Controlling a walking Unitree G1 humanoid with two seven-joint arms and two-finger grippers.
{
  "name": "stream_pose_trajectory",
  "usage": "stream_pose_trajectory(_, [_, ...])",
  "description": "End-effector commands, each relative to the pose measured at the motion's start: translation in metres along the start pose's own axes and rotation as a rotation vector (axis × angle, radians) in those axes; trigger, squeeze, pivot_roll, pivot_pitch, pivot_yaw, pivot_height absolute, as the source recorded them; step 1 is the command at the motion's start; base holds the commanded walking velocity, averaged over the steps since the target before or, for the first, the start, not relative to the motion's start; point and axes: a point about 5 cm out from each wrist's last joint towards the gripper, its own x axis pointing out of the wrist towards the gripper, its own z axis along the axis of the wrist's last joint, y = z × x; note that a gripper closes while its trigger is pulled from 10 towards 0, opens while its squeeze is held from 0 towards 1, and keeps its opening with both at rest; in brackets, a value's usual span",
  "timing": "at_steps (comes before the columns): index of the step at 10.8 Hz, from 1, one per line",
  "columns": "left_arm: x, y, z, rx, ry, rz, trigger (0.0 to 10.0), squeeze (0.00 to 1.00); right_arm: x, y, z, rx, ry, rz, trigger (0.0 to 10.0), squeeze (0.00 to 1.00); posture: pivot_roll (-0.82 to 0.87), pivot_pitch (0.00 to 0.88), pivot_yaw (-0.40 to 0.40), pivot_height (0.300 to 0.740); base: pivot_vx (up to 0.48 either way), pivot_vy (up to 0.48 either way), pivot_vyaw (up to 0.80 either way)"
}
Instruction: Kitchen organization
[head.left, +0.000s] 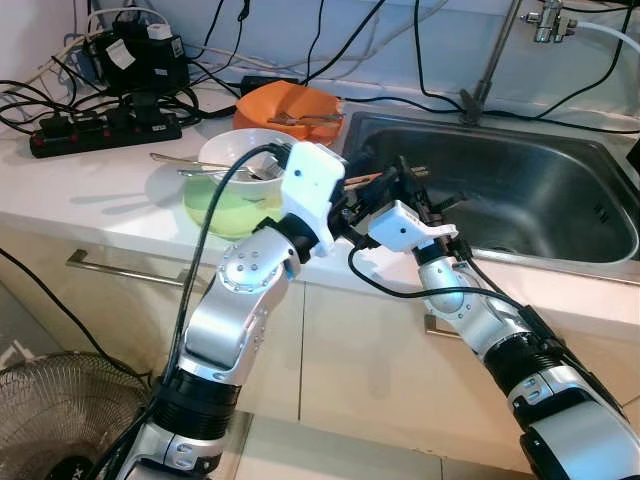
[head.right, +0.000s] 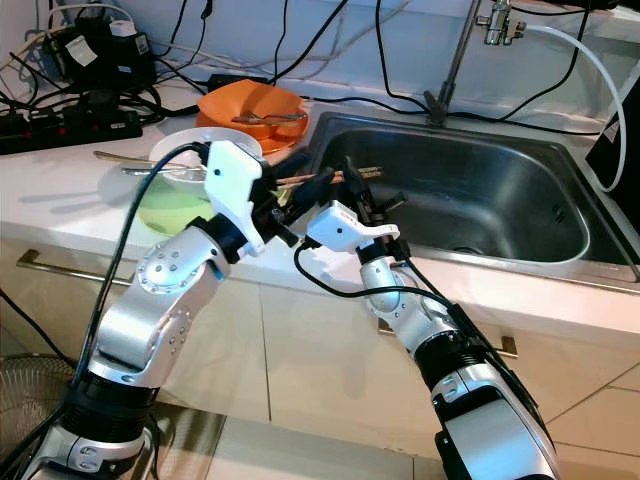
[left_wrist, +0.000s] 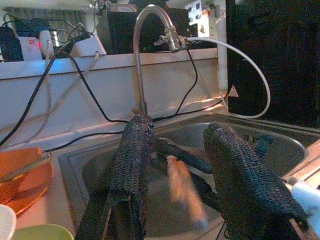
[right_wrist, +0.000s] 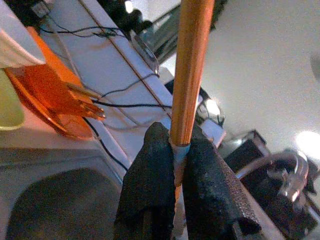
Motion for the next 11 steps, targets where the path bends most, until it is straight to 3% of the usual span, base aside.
stream_pose_trajectory(1, [0.004, -0.001, 0.011, 0.007, -0.048, -0.011, 10.0, 1.00, 0.007, -0.008, -0.002, 0.054, 0.043, -0.048, 0.0, 0.00, 0.23, 0.000, -0.012, 0.740, 0.000, 0.000, 0.00])
stream_pose_trajectory(3, [0.002, 0.001, 0.009, 0.008, -0.046, 0.005, 10.0, 1.00, 0.009, -0.012, -0.004, 0.110, 0.076, -0.079, 0.0, 0.00, 0.23, 0.000, -0.012, 0.740, 0.000, 0.000, 0.00])
stream_pose_trajectory(4, [0.001, 0.003, 0.008, 0.009, -0.048, 0.017, 10.0, 1.00, 0.011, -0.019, -0.009, 0.204, 0.140, -0.132, 0.0, 0.00, 0.23, 0.000, -0.013, 0.740, 0.000, 0.000, 0.00])
stream_pose_trajectory(5, [0.000, 0.005, 0.008, 0.016, -0.045, 0.030, 10.0, 0.00, 0.013, -0.023, -0.012, 0.251, 0.171, -0.155, 0.0, 0.00, 0.23, 0.000, -0.014, 0.740, 0.000, 0.000, 0.00])
stream_pose_trajectory(6, [-0.002, 0.007, 0.007, 0.018, -0.044, 0.044, 10.0, 0.00, 0.014, -0.027, -0.015, 0.305, 0.200, -0.175, 1.0, 0.00, 0.23, 0.000, -0.014, 0.740, 0.000, 0.000, 0.00])
stream_pose_trajectory(7, [-0.003, 0.013, 0.008, 0.007, -0.056, 0.089, 10.0, 0.00, 0.015, -0.031, -0.021, 0.396, 0.252, -0.206, 10.0, 0.00, 0.23, 0.000, -0.014, 0.740, 0.000, 0.000, 0.00])
stream_pose_trajectory(9, [-0.006, 0.023, 0.001, -0.007, -0.035, 0.161, 10.0, 0.00, 0.014, -0.030, -0.037, 0.543, 0.404, -0.216, 10.0, 0.00, 0.23, 0.000, -0.017, 0.740, 0.000, 0.000, 0.00])
stream_pose_trajectory(10, [-0.009, 0.022, -0.012, 0.015, 0.025, 0.158, 10.0, 0.00, 0.013, -0.030, -0.042, 0.585, 0.452, -0.220, 10.0, 0.00, 0.22, 0.000, -0.015, 0.740, 0.000, 0.000, 0.00])
stream_pose_trajectory(11, [-0.009, 0.022, -0.012, 0.015, 0.025, 0.158, 10.0, 0.00, 0.013, -0.030, -0.042, 0.585, 0.452, -0.220, 10.0, 0.00, 0.22, 0.000, -0.015, 0.740, 0.000, 0.000, 0.00])
